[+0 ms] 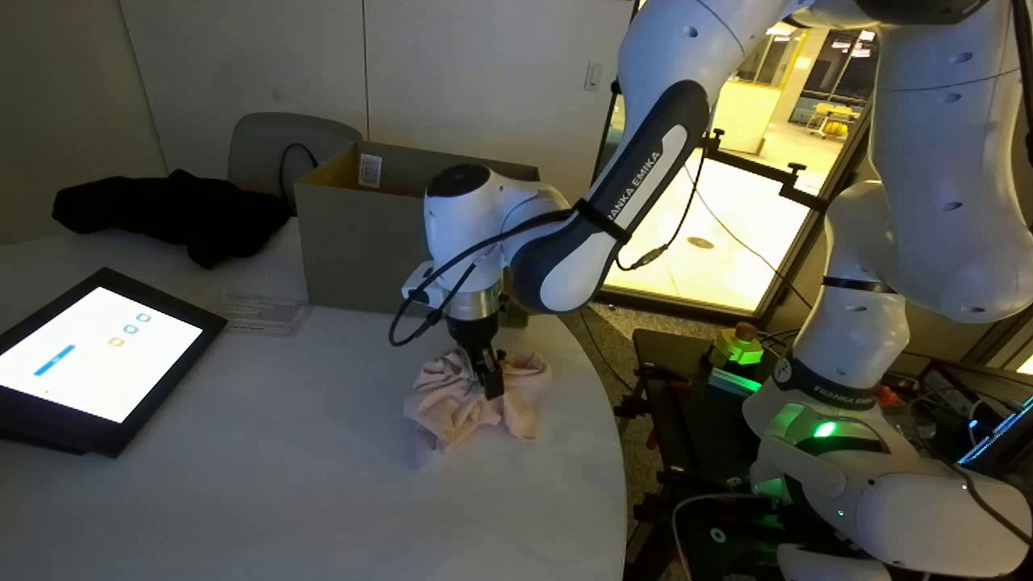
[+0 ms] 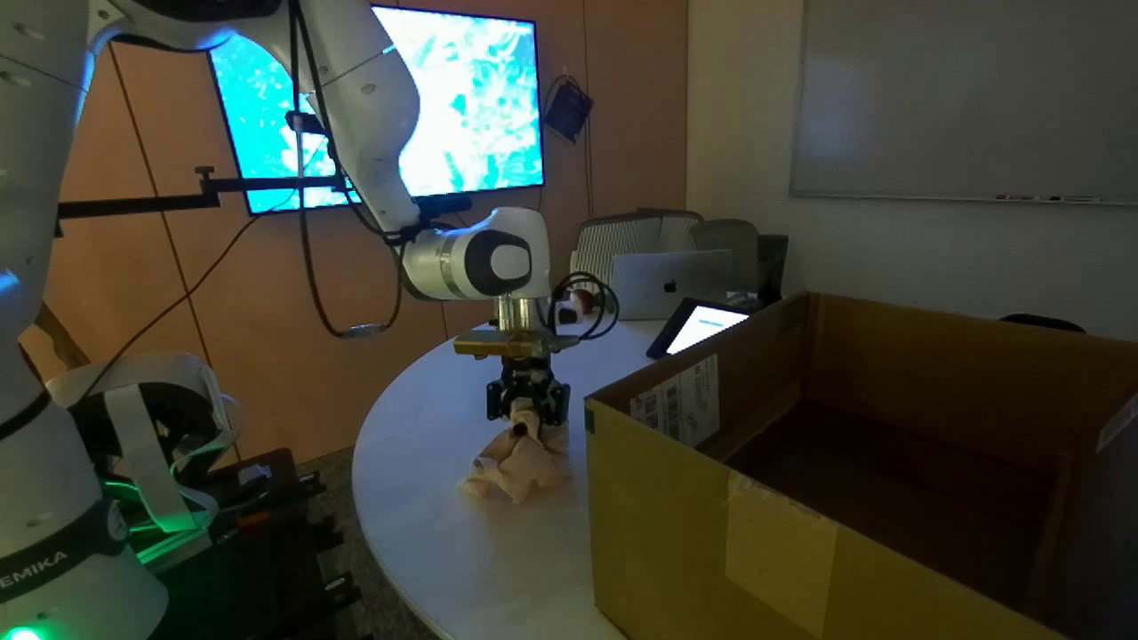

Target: Pick up the marker and put it on the cloth, then put the cloth in box

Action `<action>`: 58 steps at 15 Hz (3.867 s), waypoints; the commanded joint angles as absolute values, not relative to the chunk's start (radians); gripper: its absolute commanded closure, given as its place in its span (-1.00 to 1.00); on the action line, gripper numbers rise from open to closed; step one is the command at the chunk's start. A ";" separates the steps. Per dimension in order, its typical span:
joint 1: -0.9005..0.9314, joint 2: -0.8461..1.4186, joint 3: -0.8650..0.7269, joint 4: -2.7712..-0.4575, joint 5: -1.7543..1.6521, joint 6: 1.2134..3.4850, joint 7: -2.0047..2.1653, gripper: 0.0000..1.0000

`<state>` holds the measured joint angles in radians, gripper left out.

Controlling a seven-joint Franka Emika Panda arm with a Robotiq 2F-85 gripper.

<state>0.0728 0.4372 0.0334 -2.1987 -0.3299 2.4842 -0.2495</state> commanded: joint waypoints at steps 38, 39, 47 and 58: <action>-0.192 0.287 -0.262 -1.751 -0.586 2.401 1.050 0.64; -0.190 0.337 -0.276 -1.713 -0.573 2.380 1.054 0.47; -0.176 0.507 -0.311 -1.584 -0.466 2.286 0.969 -0.91; -0.092 0.147 -0.225 -1.855 -0.456 2.285 0.601 -1.00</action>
